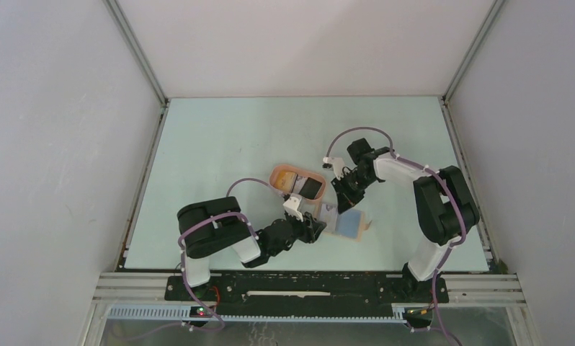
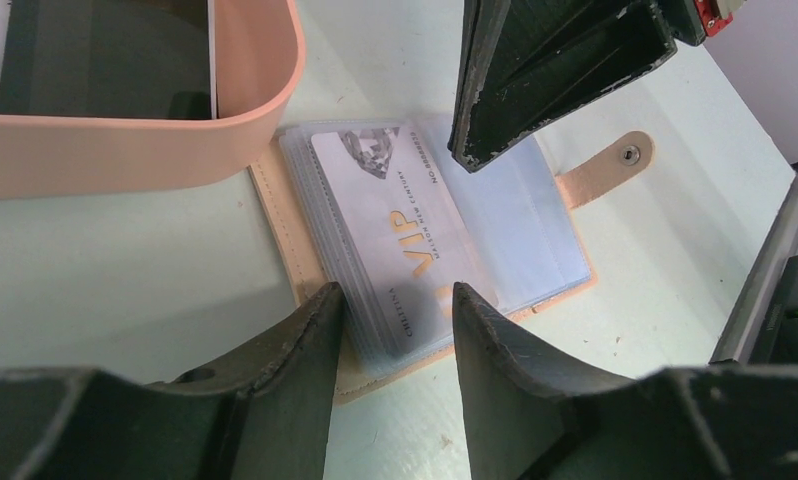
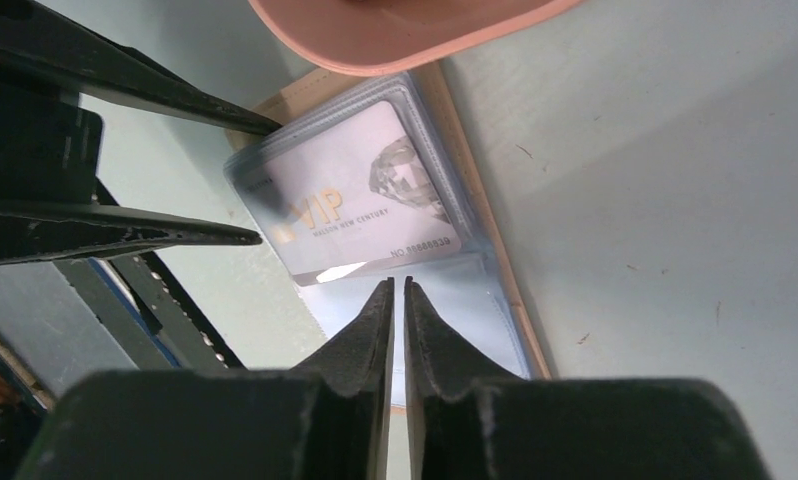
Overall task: Put the credit cards into the card holder
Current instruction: Insert the credit card into the card holder, then pick up the credit card from the storage box.
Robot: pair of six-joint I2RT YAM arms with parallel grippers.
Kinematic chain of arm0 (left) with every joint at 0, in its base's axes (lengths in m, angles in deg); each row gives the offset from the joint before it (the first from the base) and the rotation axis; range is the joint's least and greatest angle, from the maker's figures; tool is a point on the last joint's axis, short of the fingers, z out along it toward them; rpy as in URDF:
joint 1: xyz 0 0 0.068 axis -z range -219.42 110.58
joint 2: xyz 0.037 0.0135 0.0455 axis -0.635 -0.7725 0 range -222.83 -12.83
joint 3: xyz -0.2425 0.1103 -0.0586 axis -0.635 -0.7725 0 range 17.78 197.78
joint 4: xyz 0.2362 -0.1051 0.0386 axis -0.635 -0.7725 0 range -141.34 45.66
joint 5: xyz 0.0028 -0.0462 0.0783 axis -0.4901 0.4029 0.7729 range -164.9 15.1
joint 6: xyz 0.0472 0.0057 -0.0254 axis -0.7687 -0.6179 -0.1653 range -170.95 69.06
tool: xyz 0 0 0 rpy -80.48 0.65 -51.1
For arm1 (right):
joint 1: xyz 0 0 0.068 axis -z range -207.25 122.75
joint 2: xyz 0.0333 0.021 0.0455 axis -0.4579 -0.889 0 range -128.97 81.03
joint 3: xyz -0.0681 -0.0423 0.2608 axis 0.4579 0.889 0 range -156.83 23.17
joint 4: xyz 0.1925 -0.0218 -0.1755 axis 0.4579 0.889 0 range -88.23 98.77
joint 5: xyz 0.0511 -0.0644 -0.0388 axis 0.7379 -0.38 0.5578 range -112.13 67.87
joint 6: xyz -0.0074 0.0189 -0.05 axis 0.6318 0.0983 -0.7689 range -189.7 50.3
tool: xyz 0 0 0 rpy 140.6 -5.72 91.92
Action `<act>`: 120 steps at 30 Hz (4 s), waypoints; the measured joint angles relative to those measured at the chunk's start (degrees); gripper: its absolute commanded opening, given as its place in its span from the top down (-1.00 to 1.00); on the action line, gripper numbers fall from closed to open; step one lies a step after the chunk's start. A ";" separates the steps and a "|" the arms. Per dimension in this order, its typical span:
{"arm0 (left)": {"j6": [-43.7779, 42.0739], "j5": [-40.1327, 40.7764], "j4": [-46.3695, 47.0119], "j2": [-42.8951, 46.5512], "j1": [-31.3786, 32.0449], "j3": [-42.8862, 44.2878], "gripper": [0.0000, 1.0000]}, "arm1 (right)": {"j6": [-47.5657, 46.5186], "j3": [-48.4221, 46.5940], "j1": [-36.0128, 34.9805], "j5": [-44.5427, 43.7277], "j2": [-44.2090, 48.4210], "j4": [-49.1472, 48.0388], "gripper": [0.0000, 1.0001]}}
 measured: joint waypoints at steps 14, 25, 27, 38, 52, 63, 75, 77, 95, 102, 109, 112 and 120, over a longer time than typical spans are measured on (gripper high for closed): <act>0.02 -0.09 0.28 -0.09 0.00 0.00 0.01 | 1.77 -0.02 -3.23 -5.40 -1.53 -0.81 0.94; 0.00 -0.52 0.39 -0.17 -0.13 0.00 0.01 | 3.54 -0.24 -5.09 -0.83 -1.66 -1.88 0.91; 0.00 -0.61 0.39 -0.17 -0.13 0.00 0.00 | 3.63 -0.26 -5.05 -0.04 -1.66 -1.95 0.87; 0.02 -0.68 0.46 -0.17 -0.17 0.00 0.00 | -3.65 -1.09 -4.39 -0.76 0.44 2.14 0.75; 0.02 -0.68 0.46 -0.17 -0.22 0.00 0.01 | -4.52 -1.11 -6.32 -9.35 -1.81 4.04 0.76; 0.00 -1.03 0.81 -0.17 -0.24 -0.02 -0.04 | -7.19 -1.11 -2.95 -8.87 1.16 6.86 0.54; 0.24 -1.07 1.64 3.34 -0.24 -2.05 -0.04 | -2.71 -1.11 -2.16 -4.96 0.13 3.67 0.75; 0.46 -0.98 1.20 3.34 -0.24 -2.05 -0.04 | -1.70 -1.11 -2.16 -5.18 -1.14 3.26 0.77; 2.58 -1.53 -7.37 2.84 -0.24 1.64 -0.04 | 3.54 -2.19 -2.19 -2.01 -3.87 2.08 0.73; 2.97 -1.66 -9.70 4.70 -0.22 1.57 -0.10 | 0.79 -2.93 -0.31 -1.11 -1.31 3.76 0.56; 1.38 -1.49 -18.95 19.08 -0.13 -0.87 -0.22 | -2.36 -2.36 5.11 -0.15 20.74 3.50 0.26; -1.81 -1.14 -24.76 26.97 -0.11 -0.94 -0.45 | -2.29 -2.36 5.33 0.85 29.83 1.51 -0.24; -13.84 0.59 -44.57 38.29 -3.19 5.16 -1.00 | 1.01 -2.89 5.01 7.80 34.86 -4.33 -0.82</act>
